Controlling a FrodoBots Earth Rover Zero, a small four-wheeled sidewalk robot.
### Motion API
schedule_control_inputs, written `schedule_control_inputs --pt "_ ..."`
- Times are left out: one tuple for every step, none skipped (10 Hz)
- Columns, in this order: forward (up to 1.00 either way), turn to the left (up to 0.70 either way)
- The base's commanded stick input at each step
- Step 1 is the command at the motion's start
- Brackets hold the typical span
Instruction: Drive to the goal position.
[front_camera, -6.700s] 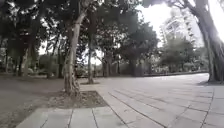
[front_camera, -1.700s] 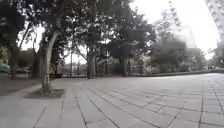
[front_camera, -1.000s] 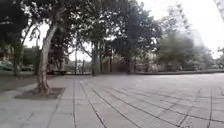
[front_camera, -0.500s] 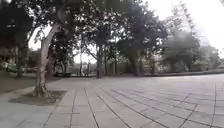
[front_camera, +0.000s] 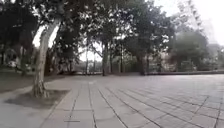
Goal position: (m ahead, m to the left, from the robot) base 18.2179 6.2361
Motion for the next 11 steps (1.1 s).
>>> schedule_control_inputs --pt "0.7 0.0" --pt "0.7 0.0" --pt "0.7 0.0" --pt "0.7 0.0" --pt "0.7 0.0" --pt "0.7 0.05" --pt "0.7 0.14" --pt "0.7 0.14" --pt "0.7 0.14" --pt "0.7 0.14" --pt "0.7 0.14"
